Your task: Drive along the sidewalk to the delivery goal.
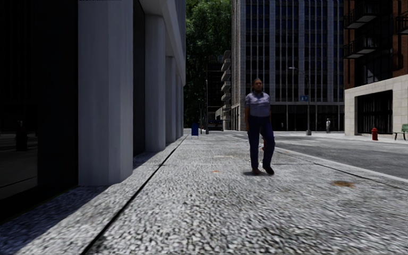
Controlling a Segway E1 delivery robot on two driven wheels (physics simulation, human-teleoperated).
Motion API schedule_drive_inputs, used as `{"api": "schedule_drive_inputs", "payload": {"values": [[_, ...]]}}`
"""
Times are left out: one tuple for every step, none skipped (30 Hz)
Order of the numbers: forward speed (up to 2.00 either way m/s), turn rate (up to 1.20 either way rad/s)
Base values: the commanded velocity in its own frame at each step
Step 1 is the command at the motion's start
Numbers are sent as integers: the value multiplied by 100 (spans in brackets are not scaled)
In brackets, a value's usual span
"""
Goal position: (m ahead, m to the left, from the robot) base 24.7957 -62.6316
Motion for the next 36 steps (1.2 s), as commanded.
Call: {"api": "schedule_drive_inputs", "payload": {"values": [[154, 19], [154, 19], [154, 30], [154, 33], [154, 0], [154, 0], [154, 0], [154, 0], [154, 0], [154, 0], [154, 0], [154, 0], [154, 0], [154, 0], [154, 0], [154, 0], [154, 0], [154, 0], [154, 0], [154, 0], [154, 0], [154, 0], [154, 0], [154, 0], [154, 0], [154, 0], [154, 0], [154, 0], [154, 0], [154, 0], [154, 0], [154, 0], [154, 0], [154, 0], [154, 0], [154, 0]]}}
